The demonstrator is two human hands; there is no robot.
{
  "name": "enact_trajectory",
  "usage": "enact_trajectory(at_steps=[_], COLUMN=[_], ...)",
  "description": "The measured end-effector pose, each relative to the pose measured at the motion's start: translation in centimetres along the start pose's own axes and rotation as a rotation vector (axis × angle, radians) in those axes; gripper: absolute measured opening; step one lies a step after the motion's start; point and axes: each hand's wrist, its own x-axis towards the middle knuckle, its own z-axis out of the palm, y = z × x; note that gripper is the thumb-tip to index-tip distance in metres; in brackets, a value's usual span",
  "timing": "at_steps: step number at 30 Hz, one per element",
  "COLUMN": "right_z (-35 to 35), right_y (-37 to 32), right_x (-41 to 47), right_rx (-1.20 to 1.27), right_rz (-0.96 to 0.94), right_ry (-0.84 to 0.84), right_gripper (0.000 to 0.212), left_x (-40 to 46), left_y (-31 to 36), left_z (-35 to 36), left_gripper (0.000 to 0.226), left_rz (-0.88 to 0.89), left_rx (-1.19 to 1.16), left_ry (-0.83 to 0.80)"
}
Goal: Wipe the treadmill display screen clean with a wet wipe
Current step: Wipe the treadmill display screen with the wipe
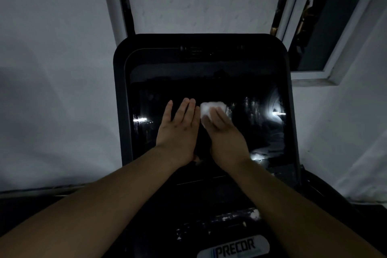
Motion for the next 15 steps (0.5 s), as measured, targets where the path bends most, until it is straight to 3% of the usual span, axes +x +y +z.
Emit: enact_trajectory(at_steps=[4, 8, 11, 15], right_z=[-1.0, -1.3, -0.3, 1.7], right_y=[1.2, 1.3, 1.2, 0.8], right_x=[3.2, 1.9, -1.6, -8.1], right_rx=[0.016, -0.044, -0.029, 0.025], right_rz=[0.017, -0.043, -0.024, -0.003], right_ry=[0.078, 0.137, 0.054, -0.024], right_gripper=[0.054, 0.056, 0.066, 0.062], left_x=[-0.1, -0.1, 0.0, -0.2], left_y=[0.1, -0.1, 0.0, 0.0], left_z=[0.0, 0.1, 0.2, 0.3], left_gripper=[0.139, 0.14, 0.141, 0.142], left_rz=[-0.01, -0.008, -0.005, -0.006], left_rx=[0.002, -0.005, -0.023, -0.02], left_ry=[-0.002, 0.004, 0.007, 0.019])
